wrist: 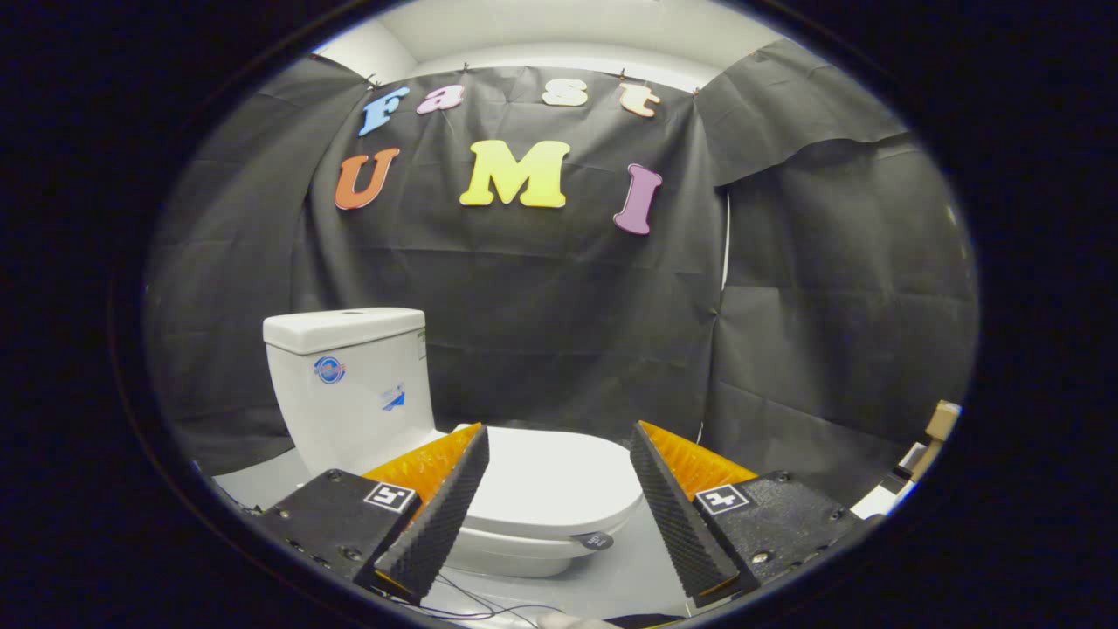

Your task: Open the toilet lid.

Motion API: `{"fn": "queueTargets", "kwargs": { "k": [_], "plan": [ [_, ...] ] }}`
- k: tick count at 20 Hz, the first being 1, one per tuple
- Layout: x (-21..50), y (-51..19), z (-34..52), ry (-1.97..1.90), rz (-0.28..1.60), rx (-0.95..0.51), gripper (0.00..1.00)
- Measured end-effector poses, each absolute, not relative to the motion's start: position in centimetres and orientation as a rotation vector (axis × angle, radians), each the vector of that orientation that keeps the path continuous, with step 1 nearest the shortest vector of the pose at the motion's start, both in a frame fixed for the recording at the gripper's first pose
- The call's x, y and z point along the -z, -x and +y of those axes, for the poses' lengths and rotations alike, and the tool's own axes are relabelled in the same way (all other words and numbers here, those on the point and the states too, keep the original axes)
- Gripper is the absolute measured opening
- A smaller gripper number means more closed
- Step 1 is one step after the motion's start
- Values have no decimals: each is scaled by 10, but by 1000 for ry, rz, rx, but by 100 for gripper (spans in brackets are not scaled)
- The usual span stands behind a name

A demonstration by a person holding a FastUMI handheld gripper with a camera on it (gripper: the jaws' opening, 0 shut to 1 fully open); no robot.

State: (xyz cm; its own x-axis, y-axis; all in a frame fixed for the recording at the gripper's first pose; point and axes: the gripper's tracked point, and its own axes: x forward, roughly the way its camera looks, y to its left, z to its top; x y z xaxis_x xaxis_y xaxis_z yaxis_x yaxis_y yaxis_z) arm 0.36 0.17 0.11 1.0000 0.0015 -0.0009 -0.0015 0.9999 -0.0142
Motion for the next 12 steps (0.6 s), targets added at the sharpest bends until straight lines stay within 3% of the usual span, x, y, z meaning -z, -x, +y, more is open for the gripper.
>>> {"fn": "queueTargets", "kwargs": {
  "k": [12],
  "plan": [
    [9, -53, -19, -22, 39, 13, 100]
  ]
}}
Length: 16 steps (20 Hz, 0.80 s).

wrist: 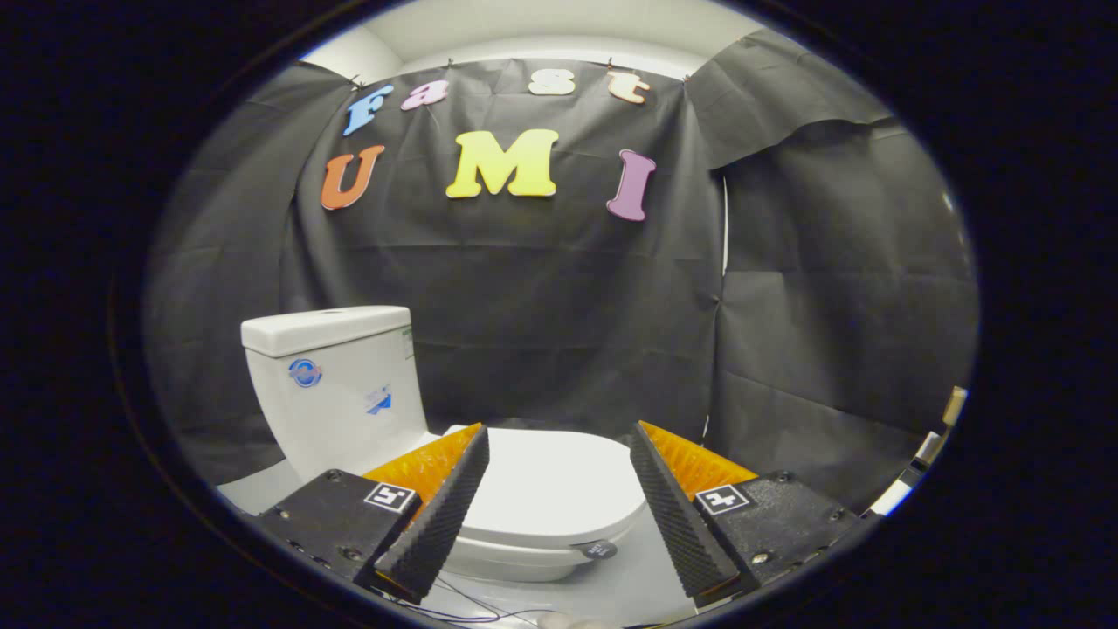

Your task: Open the toilet lid.

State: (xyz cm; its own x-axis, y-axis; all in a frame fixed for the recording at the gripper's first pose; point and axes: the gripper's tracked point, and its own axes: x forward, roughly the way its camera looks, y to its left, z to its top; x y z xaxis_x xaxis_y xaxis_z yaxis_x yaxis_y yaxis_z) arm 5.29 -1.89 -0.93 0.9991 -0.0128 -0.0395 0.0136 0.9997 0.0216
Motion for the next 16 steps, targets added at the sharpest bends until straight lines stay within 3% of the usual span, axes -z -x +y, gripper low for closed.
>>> {"fn": "queueTargets", "kwargs": {
  "k": [7, 16],
  "plan": [
    [36, -91, -62, -104, 133, 17, 100],
    [141, -124, -94, -254, 393, -41, 100]
  ]
}}
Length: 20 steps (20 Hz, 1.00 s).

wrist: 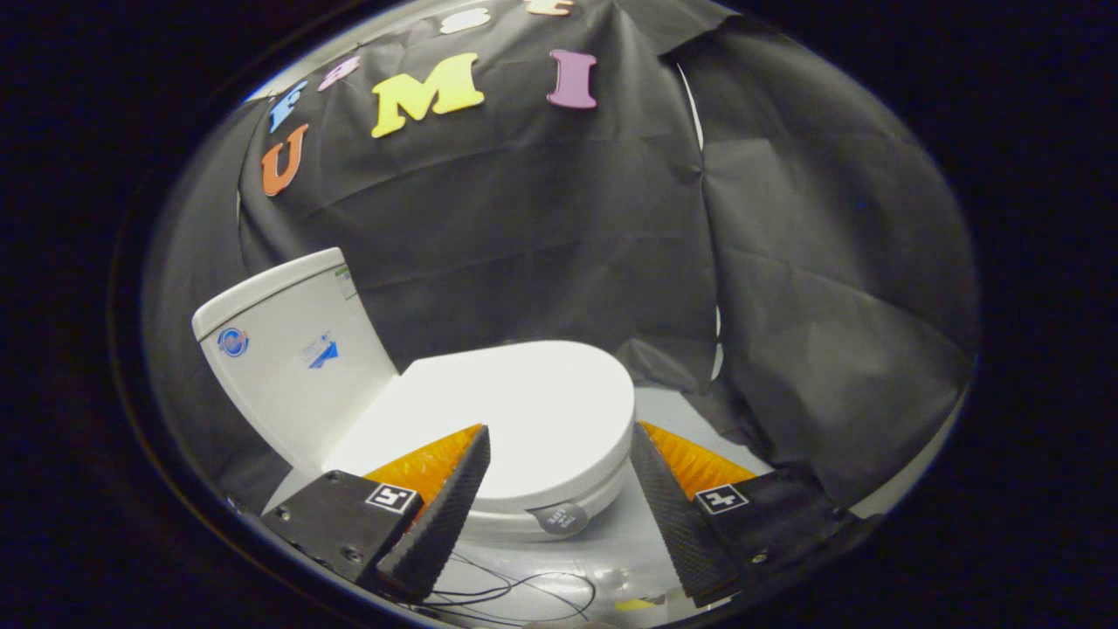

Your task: Open the toilet lid.

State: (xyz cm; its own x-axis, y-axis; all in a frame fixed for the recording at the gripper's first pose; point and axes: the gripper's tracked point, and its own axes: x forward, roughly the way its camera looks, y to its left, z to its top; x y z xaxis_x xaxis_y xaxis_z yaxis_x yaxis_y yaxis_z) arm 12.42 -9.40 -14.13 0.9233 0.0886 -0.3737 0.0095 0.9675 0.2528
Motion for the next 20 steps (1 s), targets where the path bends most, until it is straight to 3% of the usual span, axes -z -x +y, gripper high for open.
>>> {"fn": "queueTargets", "kwargs": {
  "k": [7, 17, 20],
  "plan": [
    [219, -133, -102, -557, 637, -47, 98],
    [261, -135, -79, -949, 784, -90, 96],
    [268, -139, -72, -1045, 804, -89, 85]
  ]
}}
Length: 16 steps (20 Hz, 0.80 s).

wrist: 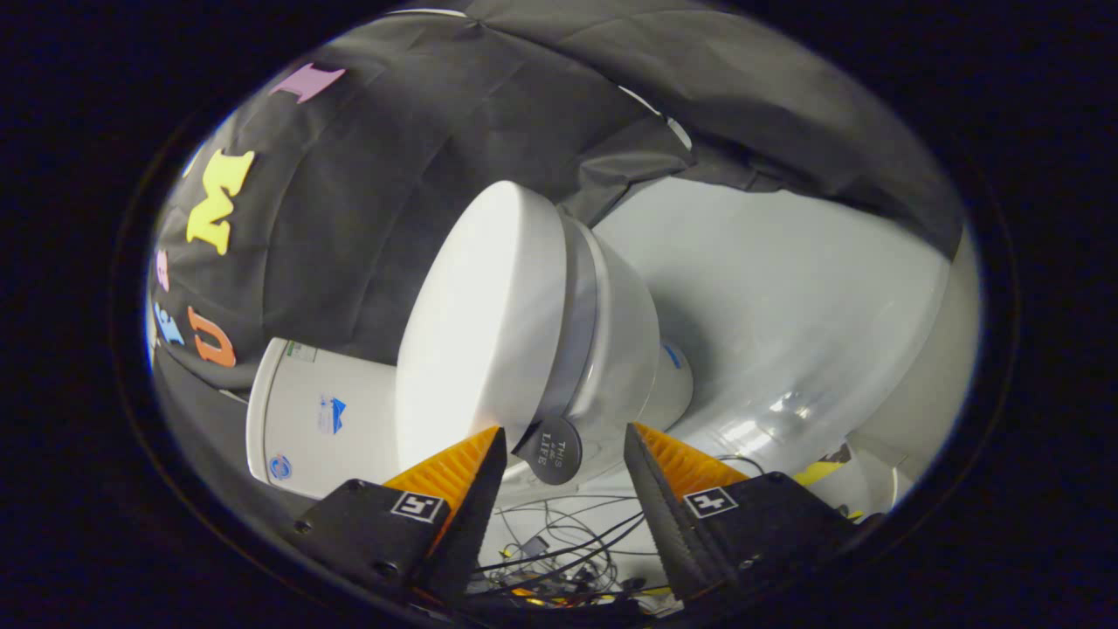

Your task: Open the toilet lid.

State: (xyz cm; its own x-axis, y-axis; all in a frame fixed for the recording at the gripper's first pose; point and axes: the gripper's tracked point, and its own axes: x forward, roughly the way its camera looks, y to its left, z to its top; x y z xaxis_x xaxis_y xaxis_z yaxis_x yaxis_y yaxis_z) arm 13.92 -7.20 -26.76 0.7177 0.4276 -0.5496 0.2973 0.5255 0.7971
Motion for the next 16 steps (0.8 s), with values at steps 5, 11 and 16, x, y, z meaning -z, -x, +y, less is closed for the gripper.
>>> {"fn": "queueTargets", "kwargs": {
  "k": [5, 11, 16],
  "plan": [
    [275, -145, -63, -1131, 823, -99, 59],
    [271, -147, -59, -1189, 846, -135, 28],
    [266, -146, -60, -1194, 843, -151, 15]
  ]
}}
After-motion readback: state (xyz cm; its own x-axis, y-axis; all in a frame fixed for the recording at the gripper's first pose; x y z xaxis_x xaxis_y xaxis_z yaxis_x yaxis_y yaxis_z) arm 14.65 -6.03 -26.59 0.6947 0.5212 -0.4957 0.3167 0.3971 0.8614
